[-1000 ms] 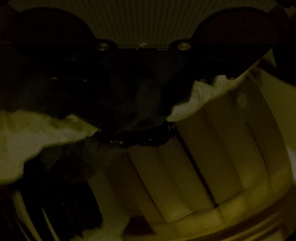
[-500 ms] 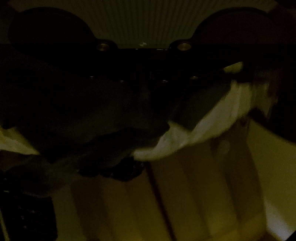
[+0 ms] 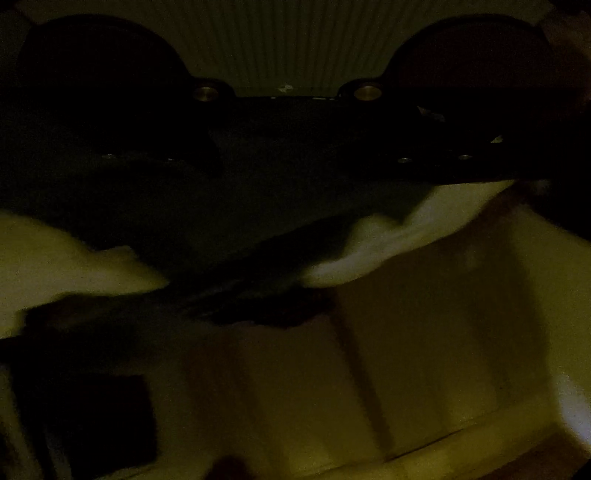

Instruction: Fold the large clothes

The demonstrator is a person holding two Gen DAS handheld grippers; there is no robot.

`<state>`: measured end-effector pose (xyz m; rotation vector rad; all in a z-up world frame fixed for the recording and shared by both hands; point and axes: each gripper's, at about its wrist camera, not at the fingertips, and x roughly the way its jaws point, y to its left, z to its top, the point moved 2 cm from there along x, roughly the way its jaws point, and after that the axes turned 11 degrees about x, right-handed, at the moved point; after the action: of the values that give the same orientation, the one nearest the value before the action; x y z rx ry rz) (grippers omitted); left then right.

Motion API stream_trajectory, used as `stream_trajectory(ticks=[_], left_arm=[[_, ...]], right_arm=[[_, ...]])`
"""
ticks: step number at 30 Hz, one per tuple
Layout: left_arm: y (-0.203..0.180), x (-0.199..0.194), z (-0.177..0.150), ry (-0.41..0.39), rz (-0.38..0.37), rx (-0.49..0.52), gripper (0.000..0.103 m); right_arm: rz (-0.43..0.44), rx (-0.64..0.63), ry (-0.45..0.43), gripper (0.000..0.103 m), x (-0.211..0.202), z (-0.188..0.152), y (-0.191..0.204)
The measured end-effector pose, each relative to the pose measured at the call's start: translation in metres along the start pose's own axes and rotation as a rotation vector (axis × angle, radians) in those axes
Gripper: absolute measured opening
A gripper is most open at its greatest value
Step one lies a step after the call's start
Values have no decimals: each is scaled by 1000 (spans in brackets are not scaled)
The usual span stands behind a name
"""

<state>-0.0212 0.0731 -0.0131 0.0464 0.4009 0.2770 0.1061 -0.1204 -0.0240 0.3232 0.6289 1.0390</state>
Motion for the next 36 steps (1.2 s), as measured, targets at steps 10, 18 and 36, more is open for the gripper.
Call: stream_trajectory(ticks=[10,18,36], left_arm=[[-38,107,-32,212,-48,80,103],[-23,109,-45,205,-108,-42,103],[62,-31,-64,86,341,90,103]], right_arm=[[-469,295,-44,86,-17,-1,-125],[-503,273,12,96,-4,-24,-137],[-376,212,-109,100,-48,-21,-78]])
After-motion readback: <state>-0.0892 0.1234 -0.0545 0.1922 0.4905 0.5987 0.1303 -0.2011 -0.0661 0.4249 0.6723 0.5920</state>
